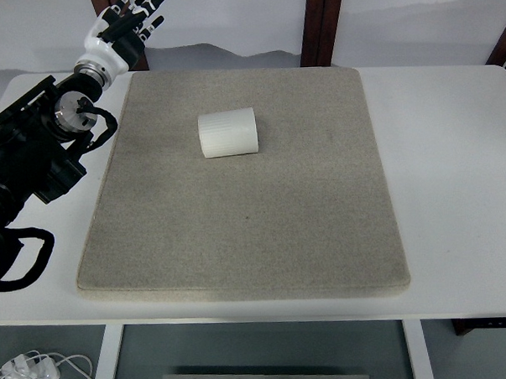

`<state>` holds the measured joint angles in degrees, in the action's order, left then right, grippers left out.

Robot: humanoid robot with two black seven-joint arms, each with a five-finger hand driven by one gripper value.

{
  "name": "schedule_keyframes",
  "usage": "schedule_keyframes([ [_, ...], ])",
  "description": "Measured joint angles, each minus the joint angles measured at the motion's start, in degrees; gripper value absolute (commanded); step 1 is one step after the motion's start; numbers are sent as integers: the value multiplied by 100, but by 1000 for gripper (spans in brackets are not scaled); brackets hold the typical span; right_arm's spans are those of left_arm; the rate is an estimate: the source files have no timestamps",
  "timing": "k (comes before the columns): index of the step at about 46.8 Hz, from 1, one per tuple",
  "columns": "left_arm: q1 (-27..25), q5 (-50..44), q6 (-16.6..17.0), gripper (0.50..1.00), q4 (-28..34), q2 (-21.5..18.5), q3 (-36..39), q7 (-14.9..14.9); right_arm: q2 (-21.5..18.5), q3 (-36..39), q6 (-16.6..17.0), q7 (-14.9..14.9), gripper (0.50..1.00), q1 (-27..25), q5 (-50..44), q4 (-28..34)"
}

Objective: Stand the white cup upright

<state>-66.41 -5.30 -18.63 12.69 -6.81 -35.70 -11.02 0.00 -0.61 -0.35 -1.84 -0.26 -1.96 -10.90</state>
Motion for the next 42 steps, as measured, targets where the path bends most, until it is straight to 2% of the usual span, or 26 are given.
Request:
schedule_keyframes([
  [6, -137, 548, -139, 996, 3, -55, 7, -3, 0, 0, 0, 0, 952, 0, 0, 0],
  [11, -203, 1489, -363, 996, 14, -80, 9, -8, 0, 0, 0, -1, 952, 0, -3, 0],
  [17, -207, 2458, -621, 994, 361, -141, 10, -13, 0, 0, 0, -1, 952, -1, -3, 0],
  [25, -173, 3740, -646, 990, 896, -367, 27, -23, 0, 1, 0, -1, 952, 0, -3, 0],
  [30, -176, 4651, -643, 988, 1123, -420, 161, -168, 0, 0, 0, -1, 952, 0, -2, 0],
  [36, -232, 5179, -640, 986, 1515, -615, 603, -233, 0, 0, 0, -1, 952, 0, -2, 0],
  [42, -383, 5298, -599, 979, 1856, -795, 1267, -225, 0, 0, 0, 0, 952, 0, -2, 0],
])
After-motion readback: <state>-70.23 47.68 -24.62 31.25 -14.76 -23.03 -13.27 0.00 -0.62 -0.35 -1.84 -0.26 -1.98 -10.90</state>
